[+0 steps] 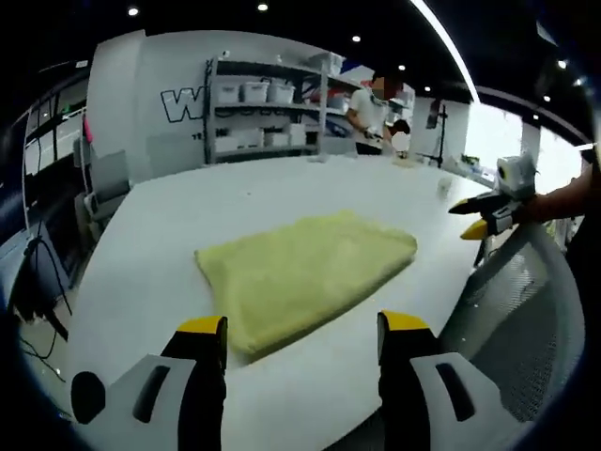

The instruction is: Fold the garment on the visible template until the final outline fits inside the template.

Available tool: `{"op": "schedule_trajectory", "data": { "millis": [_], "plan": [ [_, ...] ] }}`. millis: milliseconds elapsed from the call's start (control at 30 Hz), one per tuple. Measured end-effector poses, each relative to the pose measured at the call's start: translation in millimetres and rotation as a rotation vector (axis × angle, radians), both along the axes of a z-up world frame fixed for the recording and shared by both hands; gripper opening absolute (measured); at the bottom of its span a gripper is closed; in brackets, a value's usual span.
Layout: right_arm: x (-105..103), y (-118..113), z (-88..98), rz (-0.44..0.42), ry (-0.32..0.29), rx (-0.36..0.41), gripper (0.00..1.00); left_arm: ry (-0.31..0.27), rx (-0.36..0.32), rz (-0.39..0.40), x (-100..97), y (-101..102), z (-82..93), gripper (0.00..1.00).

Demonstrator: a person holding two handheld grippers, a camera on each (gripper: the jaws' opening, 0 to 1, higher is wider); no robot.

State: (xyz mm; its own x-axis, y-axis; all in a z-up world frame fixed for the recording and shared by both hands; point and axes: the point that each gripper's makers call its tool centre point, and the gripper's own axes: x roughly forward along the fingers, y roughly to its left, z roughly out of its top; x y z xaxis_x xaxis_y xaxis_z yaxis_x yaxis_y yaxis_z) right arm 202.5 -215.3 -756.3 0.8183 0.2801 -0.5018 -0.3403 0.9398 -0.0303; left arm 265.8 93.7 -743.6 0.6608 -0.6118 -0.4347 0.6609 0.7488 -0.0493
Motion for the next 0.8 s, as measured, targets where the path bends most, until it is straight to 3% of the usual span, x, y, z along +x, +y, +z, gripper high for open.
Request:
{"op": "schedule_trajectory", "data": {
  "millis": [100,233,367,467,800],
  "plan": [
    [-4,3,-0.9,0.038,-0.023,-0.044,0.76,-0.019,-0.011,0.015,0.0,0,2.0,0.74],
    [-10,8,-0.9,0.057,-0.03,-0.032,0.85,-0.036,-0.027,0.02,-1.8,-3,5.0,0.8],
    [-11,4,-1.0,0.038,-0.034,-0.027,0.93,-0.064,-0.03,0.037,-0.8,-6,5.8,0.96],
    [-11,5,1.7,0.034,-0.048,-0.03,0.99,-0.056,-0.027,0.028,-3.6,-8,4.1,0.96],
    [-11,3,3.0,0.015,-0.058,-0.025,0.99,-0.059,-0.026,0.034,-6.4,-6,3.8,0.99]
  ]
}}
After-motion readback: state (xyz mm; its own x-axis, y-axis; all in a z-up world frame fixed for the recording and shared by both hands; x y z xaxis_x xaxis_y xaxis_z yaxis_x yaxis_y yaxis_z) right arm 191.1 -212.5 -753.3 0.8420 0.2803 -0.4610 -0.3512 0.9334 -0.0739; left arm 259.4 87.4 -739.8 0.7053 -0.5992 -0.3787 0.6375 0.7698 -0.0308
